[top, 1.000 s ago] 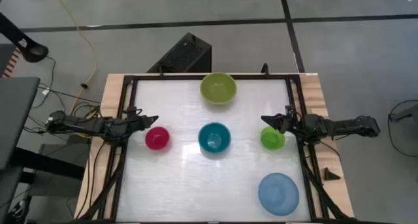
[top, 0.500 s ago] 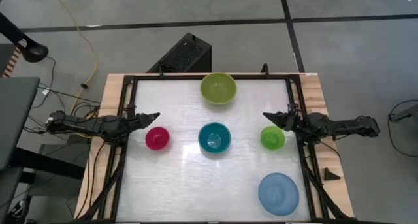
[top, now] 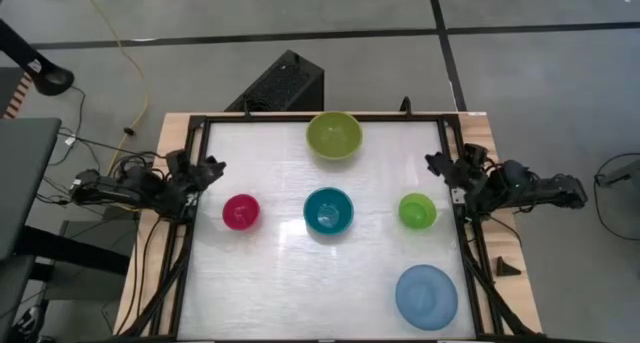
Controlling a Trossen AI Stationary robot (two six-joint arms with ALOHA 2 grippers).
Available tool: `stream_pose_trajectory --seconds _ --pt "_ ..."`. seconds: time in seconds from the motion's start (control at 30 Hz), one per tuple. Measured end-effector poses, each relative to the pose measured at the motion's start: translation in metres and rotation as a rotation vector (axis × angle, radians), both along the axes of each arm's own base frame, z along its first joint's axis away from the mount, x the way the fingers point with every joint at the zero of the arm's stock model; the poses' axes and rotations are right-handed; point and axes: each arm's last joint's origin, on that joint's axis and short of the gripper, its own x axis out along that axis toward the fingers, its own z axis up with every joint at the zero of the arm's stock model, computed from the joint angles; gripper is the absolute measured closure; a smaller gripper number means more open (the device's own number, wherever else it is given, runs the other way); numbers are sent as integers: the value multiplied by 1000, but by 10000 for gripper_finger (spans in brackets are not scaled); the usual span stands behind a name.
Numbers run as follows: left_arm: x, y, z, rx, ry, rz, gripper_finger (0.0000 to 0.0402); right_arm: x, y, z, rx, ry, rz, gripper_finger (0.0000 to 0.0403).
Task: Nest bowls inside each other
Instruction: Stack the light blue bowl on top of the green bowl
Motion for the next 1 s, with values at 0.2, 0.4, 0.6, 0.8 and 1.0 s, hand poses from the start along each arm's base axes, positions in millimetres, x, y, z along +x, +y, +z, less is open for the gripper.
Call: stream_pose_trajectory --seconds 0.2,0.4,0.6,0.8,1.0 --pt "11 -4 1 33 -9 -76 401 31 14 46 -137 216 202 227" --pt "25 -6 -5 17 70 -82 401 58 39 72 -288 716 420 227" --pt "26 -7 -3 33 46 -77 401 53 64 63 -326 1203 583 227" --pt "26 -7 -4 47 52 -70 401 31 89 44 -246 1491 672 223" --pt "26 -7 -4 69 65 -57 401 16 110 32 -154 1614 551 203"
